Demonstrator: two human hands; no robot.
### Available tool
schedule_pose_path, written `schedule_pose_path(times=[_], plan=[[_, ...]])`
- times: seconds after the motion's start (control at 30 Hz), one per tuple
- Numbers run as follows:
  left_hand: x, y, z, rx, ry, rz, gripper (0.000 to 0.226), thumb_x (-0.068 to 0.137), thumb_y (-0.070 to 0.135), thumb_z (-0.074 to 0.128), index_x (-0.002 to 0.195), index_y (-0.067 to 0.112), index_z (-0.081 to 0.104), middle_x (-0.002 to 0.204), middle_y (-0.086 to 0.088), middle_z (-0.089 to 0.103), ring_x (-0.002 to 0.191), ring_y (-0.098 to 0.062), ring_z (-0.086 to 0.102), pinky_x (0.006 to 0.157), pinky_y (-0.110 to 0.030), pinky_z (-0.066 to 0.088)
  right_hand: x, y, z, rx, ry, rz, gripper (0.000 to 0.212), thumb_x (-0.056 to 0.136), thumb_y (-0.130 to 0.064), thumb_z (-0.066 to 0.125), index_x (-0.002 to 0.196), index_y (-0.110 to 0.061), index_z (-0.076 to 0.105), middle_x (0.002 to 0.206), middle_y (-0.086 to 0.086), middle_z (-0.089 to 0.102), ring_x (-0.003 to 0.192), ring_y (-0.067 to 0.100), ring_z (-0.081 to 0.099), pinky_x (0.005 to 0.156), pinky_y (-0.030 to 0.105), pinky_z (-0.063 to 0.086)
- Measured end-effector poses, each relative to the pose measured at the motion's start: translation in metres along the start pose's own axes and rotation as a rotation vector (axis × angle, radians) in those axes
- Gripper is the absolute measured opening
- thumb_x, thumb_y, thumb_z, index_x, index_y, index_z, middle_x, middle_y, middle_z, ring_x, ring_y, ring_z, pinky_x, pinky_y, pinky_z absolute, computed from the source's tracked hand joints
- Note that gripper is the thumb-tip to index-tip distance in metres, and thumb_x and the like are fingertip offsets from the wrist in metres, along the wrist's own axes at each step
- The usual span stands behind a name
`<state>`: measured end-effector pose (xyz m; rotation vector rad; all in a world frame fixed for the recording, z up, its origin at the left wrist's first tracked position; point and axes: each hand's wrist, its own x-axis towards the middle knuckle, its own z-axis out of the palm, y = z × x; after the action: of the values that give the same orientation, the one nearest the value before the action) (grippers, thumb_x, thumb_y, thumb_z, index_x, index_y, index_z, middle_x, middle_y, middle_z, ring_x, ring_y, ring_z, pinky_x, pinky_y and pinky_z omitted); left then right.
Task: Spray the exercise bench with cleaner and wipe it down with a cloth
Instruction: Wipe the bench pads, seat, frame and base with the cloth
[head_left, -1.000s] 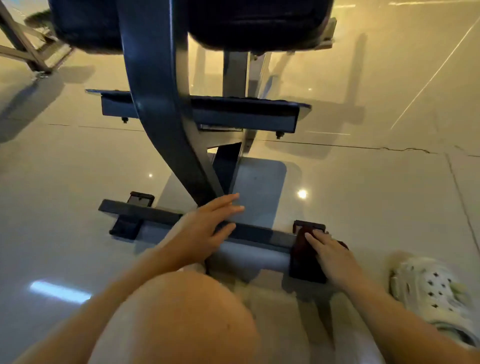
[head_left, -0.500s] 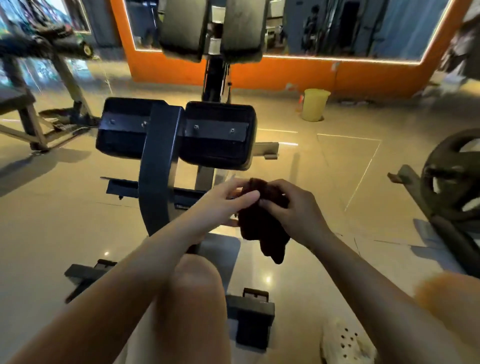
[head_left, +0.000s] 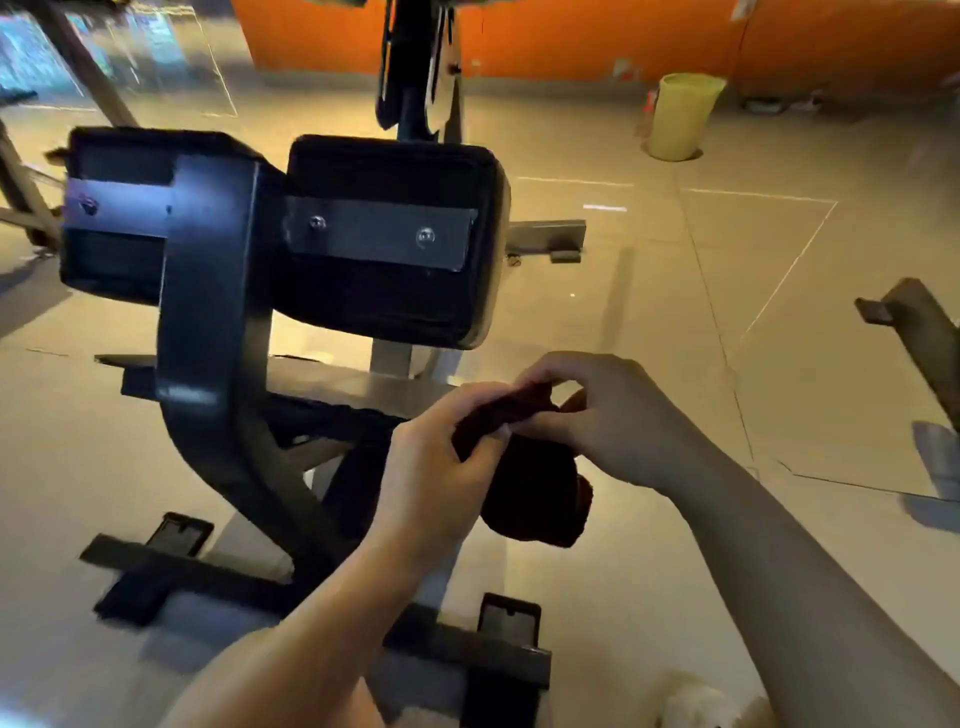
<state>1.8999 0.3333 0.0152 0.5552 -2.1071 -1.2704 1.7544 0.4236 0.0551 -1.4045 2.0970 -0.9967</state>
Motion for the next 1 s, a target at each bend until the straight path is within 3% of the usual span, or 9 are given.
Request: schedule_pose_path(times=[0.13,0.23,0.33,0.47,0.6,0.67,0.73,0.87,1.0], plan=[[0.021,-0.015,0.027,0.046,-0.112,-0.305,0.037,0.089,0.013,0.067,0.103,0.045,0.058,0.095,0.024,0.065,0.099,0.0,0.062,0.084,-0.018,0.054,0.026,0.05,-0.003,0.113,0.03,0.253,0.018,0.08,-0.016,0.074,0.078,-0.031,0.065,0.085,-0.012,0.063,0.081,0.009,0.06,0.067,0.021,0.048],[0.027,-0.002,0.039,0.093,-0.191,-0.557,0.035,0.089,0.017,0.068,0.114,0.039,0.058,0.103,0.02,0.064,0.099,-0.004,0.063,0.088,-0.029,0.056,0.027,0.06,-0.01,0.34,-0.021,0.43,0.021,0.08,-0.001,0.069,0.076,-0.022,0.064,0.083,-0.005,0.064,0.085,0.023,0.063,0.069,0.024,0.052],[0.052,0.039,0.029,0.138,-0.282,-0.603,0.039,0.087,0.016,0.069,0.123,0.029,0.058,0.1,0.023,0.059,0.098,-0.001,0.062,0.086,-0.017,0.053,0.026,0.034,-0.042,0.387,0.02,0.509,0.027,0.084,0.002,0.065,0.078,-0.023,0.06,0.083,-0.007,0.061,0.088,0.021,0.058,0.074,0.026,0.049],[0.106,0.134,-0.004,0.162,-0.379,-0.589,0.033,0.092,0.015,0.063,0.116,0.034,0.052,0.094,0.029,0.048,0.085,0.012,0.053,0.072,-0.003,0.047,0.038,-0.034,-0.117,0.423,0.03,0.564,0.025,0.085,-0.001,0.064,0.078,-0.024,0.059,0.084,-0.003,0.06,0.086,0.023,0.059,0.071,0.029,0.053],[0.161,0.223,-0.036,0.144,-0.307,-0.559,0.027,0.096,0.014,0.056,0.121,0.023,0.058,0.099,0.019,0.057,0.095,0.001,0.059,0.082,-0.015,0.053,0.071,-0.117,-0.206,0.433,-0.033,0.537,0.024,0.089,0.0,0.059,0.082,-0.022,0.055,0.087,0.0,0.059,0.082,0.018,0.057,0.064,0.016,0.046],[0.186,0.264,-0.053,0.174,-0.346,-0.501,0.027,0.097,0.012,0.053,0.122,0.019,0.06,0.103,0.011,0.06,0.098,-0.006,0.06,0.088,-0.021,0.052,0.083,-0.155,-0.246,0.382,-0.127,0.519,0.029,0.089,0.003,0.054,0.091,-0.026,0.054,0.108,-0.003,0.058,0.099,0.016,0.055,0.078,0.016,0.045],[0.212,0.297,-0.071,0.219,-0.401,-0.406,0.028,0.097,0.011,0.051,0.123,0.016,0.061,0.11,0.006,0.062,0.098,-0.004,0.056,0.089,-0.018,0.047,0.091,-0.188,-0.284,0.34,-0.223,0.516,0.033,0.092,0.002,0.052,0.102,-0.029,0.055,0.121,-0.008,0.055,0.11,0.012,0.053,0.085,0.016,0.046],[0.263,0.34,-0.104,0.306,-0.523,-0.189,0.025,0.097,0.019,0.049,0.118,0.023,0.063,0.114,0.01,0.06,0.103,-0.004,0.055,0.093,-0.023,0.045,0.106,-0.231,-0.34,0.284,-0.307,0.484,0.035,0.093,-0.006,0.057,0.112,-0.036,0.061,0.116,-0.017,0.059,0.109,0.003,0.053,0.086,0.015,0.043],[0.32,0.365,-0.107,0.415,-0.589,0.022,0.039,0.089,0.033,0.035,0.11,0.024,0.067,0.108,0.009,0.065,0.104,-0.011,0.057,0.094,-0.031,0.041,0.131,-0.235,-0.377,0.171,-0.213,0.478,0.021,0.09,-0.012,0.064,0.107,-0.023,0.07,0.102,-0.009,0.066,0.093,0.006,0.058,0.075,0.021,0.046]])
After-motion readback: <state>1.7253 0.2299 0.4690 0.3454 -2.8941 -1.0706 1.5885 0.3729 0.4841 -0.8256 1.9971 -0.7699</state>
